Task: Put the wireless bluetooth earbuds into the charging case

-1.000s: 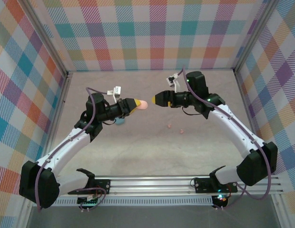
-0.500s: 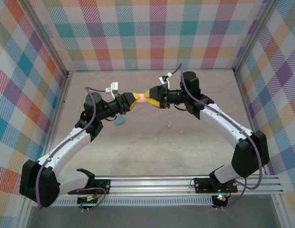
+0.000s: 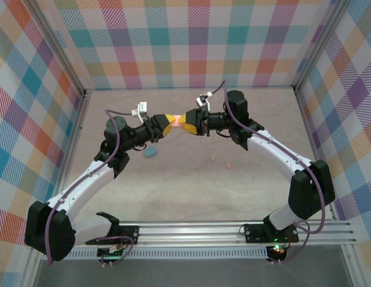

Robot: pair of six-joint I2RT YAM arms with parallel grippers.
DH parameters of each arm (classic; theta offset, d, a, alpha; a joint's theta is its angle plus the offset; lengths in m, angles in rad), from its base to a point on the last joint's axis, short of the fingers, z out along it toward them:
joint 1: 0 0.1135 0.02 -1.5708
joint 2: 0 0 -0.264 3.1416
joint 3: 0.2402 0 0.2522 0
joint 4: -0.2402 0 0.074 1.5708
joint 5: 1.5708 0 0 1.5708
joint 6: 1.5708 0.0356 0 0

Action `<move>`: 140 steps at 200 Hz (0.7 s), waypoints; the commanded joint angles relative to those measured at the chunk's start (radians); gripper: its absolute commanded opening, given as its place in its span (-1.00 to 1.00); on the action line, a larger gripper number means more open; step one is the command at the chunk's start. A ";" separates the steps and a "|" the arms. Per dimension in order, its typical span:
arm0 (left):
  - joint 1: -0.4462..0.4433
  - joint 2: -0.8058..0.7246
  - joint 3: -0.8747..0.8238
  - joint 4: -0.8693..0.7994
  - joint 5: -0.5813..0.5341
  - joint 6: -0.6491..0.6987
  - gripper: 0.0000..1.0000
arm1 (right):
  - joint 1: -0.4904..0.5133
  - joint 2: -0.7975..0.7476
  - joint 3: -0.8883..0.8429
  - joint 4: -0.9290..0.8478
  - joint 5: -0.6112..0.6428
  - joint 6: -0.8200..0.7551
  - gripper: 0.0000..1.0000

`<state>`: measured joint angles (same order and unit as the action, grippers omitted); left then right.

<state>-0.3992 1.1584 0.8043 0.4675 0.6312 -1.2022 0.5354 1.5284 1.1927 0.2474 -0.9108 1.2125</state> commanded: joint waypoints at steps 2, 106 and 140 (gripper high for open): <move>0.005 0.008 -0.010 0.061 0.000 -0.020 -1.00 | 0.009 0.015 -0.006 0.084 -0.044 0.050 -0.37; 0.005 -0.002 0.004 -0.079 -0.010 0.076 0.07 | 0.006 0.022 -0.030 0.211 -0.046 0.130 -0.64; 0.005 -0.048 0.055 -0.238 -0.043 0.223 0.44 | -0.035 -0.009 -0.036 0.172 -0.052 0.107 -0.64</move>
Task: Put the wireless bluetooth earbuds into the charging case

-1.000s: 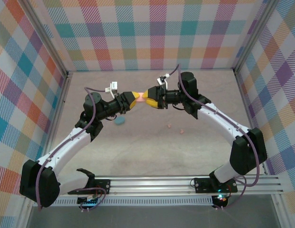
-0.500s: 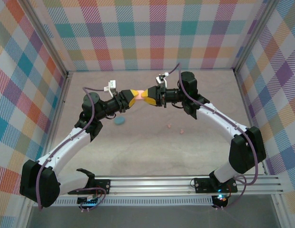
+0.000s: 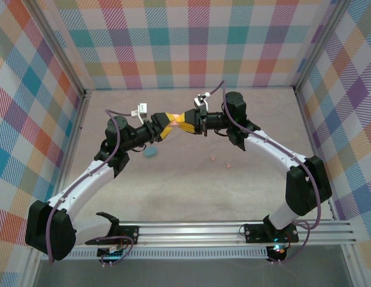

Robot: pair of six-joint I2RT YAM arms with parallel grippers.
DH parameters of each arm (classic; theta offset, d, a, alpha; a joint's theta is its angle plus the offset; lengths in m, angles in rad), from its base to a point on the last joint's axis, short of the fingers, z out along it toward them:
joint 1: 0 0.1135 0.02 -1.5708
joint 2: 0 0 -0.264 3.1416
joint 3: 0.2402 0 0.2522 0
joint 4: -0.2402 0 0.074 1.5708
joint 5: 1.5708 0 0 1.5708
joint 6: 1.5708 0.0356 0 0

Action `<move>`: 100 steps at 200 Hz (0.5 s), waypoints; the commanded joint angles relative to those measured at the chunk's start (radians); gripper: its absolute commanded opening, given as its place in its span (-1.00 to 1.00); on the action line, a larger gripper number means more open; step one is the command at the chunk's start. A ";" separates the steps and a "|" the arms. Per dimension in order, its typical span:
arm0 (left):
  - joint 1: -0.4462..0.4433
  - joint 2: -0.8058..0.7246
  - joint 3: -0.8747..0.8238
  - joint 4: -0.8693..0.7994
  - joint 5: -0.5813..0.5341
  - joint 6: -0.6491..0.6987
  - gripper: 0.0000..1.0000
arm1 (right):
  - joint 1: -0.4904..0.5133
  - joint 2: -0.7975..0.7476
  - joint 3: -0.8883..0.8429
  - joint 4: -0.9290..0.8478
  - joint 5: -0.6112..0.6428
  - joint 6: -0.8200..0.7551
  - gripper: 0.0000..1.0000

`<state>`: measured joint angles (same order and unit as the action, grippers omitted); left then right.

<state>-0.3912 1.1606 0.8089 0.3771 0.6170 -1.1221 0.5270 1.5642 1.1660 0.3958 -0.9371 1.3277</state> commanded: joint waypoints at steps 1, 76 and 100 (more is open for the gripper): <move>-0.003 -0.054 0.053 -0.153 -0.031 0.151 0.45 | -0.030 -0.047 -0.009 0.019 -0.025 -0.010 -0.64; -0.008 -0.342 -0.092 -0.143 -0.013 1.001 0.60 | -0.119 -0.094 0.092 -0.389 -0.179 -0.310 -0.63; -0.049 -0.293 -0.057 -0.197 0.090 1.173 0.52 | -0.119 -0.110 0.134 -0.544 -0.217 -0.437 -0.63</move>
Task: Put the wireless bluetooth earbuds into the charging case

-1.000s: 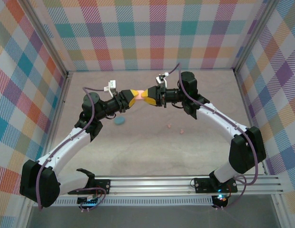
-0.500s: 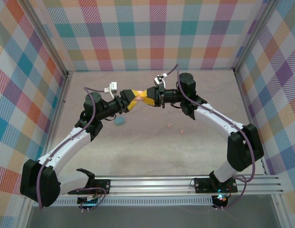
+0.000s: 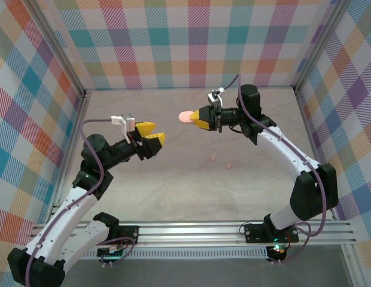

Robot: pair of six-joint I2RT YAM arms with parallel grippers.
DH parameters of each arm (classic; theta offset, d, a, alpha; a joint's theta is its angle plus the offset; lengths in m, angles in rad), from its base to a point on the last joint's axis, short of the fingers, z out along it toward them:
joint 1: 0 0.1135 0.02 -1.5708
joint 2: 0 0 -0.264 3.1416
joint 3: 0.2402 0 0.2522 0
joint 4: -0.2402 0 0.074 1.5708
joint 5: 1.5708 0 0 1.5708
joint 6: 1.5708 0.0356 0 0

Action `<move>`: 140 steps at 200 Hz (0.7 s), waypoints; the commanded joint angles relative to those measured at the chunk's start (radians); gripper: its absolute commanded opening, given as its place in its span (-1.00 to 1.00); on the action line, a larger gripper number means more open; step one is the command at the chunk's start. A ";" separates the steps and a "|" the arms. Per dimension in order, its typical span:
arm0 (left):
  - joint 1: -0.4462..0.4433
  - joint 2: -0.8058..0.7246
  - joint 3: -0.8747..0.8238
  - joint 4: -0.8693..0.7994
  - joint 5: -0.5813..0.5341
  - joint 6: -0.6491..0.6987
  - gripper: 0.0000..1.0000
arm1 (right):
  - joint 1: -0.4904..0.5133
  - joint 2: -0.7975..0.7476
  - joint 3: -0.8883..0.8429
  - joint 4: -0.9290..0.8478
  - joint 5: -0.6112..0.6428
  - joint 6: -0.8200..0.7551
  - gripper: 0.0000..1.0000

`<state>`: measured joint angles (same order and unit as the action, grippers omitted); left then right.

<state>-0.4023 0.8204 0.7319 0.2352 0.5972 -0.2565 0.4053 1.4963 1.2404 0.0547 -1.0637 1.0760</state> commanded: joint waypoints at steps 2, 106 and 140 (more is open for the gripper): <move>-0.044 0.050 0.021 -0.059 0.110 0.324 0.52 | 0.003 -0.043 0.062 -0.211 -0.093 -0.191 -0.63; -0.132 0.257 0.039 0.210 0.022 0.460 0.40 | 0.003 -0.102 0.002 -0.206 -0.098 -0.158 -0.60; -0.144 0.295 0.067 0.264 0.007 0.426 0.40 | 0.003 -0.110 -0.006 -0.201 -0.104 -0.155 -0.60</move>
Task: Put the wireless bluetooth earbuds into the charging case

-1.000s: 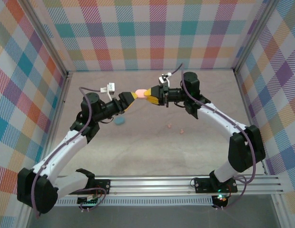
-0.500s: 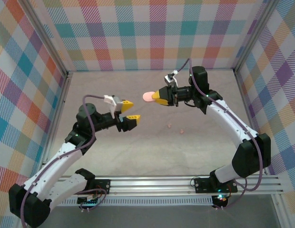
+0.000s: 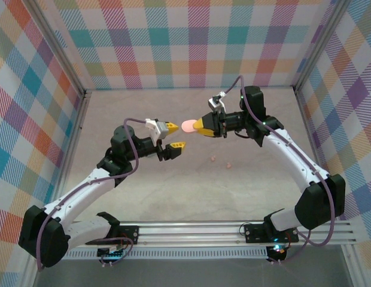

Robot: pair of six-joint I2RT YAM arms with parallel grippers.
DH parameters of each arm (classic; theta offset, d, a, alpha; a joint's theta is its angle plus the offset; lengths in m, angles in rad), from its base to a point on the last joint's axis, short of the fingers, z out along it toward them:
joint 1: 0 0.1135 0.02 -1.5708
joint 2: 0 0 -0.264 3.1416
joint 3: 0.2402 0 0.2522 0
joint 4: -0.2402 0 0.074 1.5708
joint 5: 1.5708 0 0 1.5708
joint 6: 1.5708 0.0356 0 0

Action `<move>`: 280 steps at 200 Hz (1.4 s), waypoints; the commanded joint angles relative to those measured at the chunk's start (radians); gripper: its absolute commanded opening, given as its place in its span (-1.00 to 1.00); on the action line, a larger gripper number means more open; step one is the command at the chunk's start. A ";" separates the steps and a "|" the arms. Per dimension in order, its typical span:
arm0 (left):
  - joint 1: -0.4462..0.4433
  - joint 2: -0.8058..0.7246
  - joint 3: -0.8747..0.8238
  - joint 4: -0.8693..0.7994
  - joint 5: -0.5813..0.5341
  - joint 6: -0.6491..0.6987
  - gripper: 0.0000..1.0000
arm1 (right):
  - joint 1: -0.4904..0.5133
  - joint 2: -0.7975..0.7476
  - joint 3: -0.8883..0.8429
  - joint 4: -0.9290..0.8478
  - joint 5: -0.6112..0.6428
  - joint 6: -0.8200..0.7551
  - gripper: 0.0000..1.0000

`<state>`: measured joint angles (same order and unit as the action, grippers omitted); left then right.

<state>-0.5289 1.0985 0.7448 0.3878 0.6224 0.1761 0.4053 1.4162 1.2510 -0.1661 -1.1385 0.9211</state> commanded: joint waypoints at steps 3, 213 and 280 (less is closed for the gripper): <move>-0.019 0.021 0.059 0.113 -0.016 -0.009 0.41 | 0.003 -0.029 -0.018 0.021 -0.030 0.002 -0.60; -0.056 0.099 0.122 0.143 0.043 -0.055 0.11 | 0.003 -0.034 -0.037 0.057 -0.034 0.044 -0.58; -0.056 0.115 0.124 0.174 0.041 -0.087 0.21 | 0.002 -0.035 -0.045 0.062 -0.033 0.051 -0.57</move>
<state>-0.5751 1.2091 0.8371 0.5091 0.6502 0.1028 0.4053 1.4014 1.2129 -0.1276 -1.1423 0.9638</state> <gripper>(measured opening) 0.605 0.243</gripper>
